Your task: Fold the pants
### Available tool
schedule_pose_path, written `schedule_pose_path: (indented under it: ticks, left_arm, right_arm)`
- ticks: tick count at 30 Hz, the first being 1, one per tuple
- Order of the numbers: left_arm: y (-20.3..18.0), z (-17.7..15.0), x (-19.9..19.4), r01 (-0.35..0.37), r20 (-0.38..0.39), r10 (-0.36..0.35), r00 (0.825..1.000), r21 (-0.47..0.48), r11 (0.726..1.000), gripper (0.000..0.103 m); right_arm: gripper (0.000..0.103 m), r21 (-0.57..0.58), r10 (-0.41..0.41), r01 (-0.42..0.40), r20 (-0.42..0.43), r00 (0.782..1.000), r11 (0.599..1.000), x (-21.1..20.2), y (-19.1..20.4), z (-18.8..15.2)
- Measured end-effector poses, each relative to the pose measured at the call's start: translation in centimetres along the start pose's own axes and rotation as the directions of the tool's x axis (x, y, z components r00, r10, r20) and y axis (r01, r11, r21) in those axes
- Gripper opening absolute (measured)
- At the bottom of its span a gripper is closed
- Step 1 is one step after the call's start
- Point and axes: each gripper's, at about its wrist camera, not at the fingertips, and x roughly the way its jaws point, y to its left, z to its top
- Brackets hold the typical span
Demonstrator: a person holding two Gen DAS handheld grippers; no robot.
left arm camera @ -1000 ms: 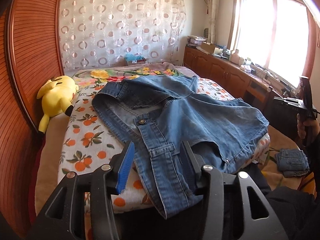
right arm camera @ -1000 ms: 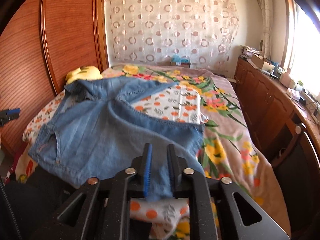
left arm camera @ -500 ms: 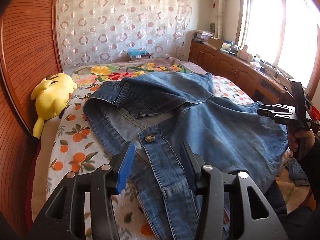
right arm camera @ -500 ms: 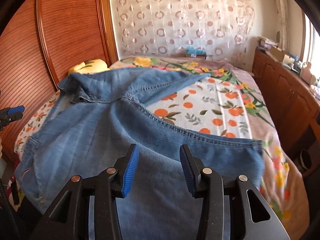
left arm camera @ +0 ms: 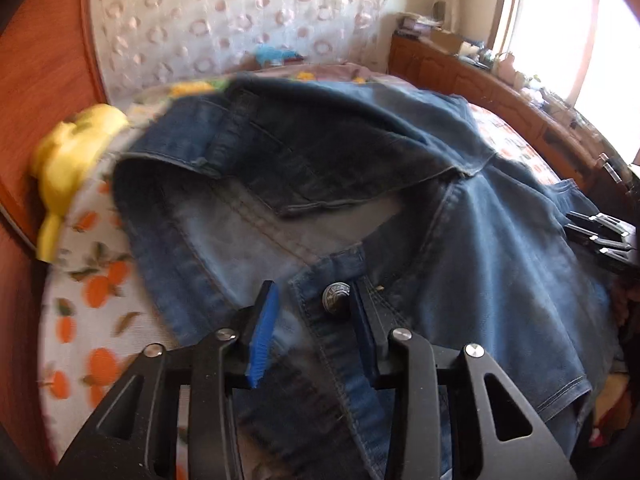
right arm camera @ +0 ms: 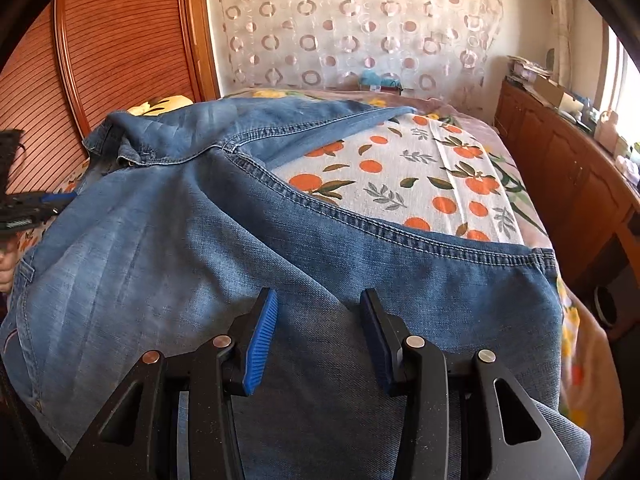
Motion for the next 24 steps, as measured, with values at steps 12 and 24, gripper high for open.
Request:
schedule_pose_path:
  ticks: [12,24]
  left_arm:
    - [-2.2,-0.4,-1.1,-0.040,0.013,0.039,0.999,0.066,0.997,0.006]
    - [-0.1,-1.5,-4.9,-0.068,0.087,0.067,0.994,0.007,0.998,0.003]
  right_arm:
    - [0.045,0.003,-0.008,0.008,0.006,1.000,1.000,-0.8,0.2,-0.5]
    - [0.045,0.015,-0.009,0.009,0.008,1.000,1.000,-0.8,-0.1,-0.5]
